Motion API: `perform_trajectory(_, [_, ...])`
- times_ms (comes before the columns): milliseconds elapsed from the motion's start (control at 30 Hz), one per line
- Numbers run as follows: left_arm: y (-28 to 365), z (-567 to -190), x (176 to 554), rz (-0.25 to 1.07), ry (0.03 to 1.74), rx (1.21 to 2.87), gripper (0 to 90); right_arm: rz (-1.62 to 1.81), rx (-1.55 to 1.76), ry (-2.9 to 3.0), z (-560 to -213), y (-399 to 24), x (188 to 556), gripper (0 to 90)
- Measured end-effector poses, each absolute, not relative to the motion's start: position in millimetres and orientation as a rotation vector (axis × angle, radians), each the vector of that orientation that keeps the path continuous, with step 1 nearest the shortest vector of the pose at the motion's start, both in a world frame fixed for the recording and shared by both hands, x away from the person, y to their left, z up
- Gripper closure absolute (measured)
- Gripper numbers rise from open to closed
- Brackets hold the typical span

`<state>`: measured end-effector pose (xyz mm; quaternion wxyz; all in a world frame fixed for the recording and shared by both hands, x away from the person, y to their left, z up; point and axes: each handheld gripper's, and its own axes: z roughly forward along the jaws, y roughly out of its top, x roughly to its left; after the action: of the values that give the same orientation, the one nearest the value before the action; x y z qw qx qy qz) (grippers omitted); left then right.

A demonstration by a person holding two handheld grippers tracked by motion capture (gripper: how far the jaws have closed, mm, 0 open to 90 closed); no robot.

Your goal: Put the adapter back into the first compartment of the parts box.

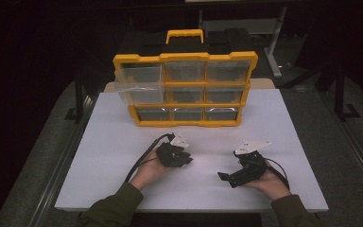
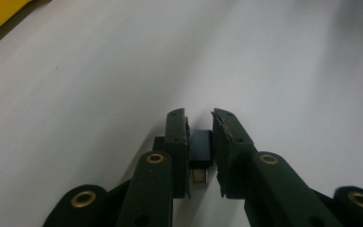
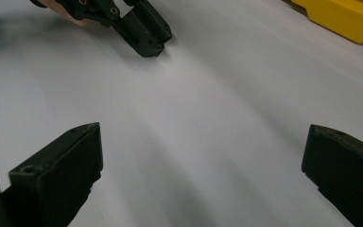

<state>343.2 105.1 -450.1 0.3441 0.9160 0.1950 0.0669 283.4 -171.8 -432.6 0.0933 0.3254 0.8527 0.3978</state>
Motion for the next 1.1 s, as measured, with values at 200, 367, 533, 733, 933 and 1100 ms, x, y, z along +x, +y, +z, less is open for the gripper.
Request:
perform_trajectory(200, [108,-449,344,0.139,0.507,2.380,76.3,1.180,0.972,2.529,-432,-172,283,0.0])
perform_trajectory(367, [111,-445,342,0.112,0.504,2.379,76.2,1.183,0.968,2.528,-432,-172,283,0.0])
perform_trajectory(533, [115,-439,341,0.097,0.500,2.363,76.3,1.183,0.966,2.531,-433,-172,284,0.0])
perform_trajectory(733, [124,-433,340,0.085,0.497,2.356,76.3,1.183,0.969,2.537,-434,-171,284,0.0])
perform_trajectory(933, [136,-425,339,0.076,0.505,2.350,76.3,1.185,0.972,2.533,-433,-172,284,0.0])
perform_trajectory(1100, [147,-418,337,0.072,0.512,2.342,76.3,1.183,0.969,2.536,-434,-171,284,0.0])
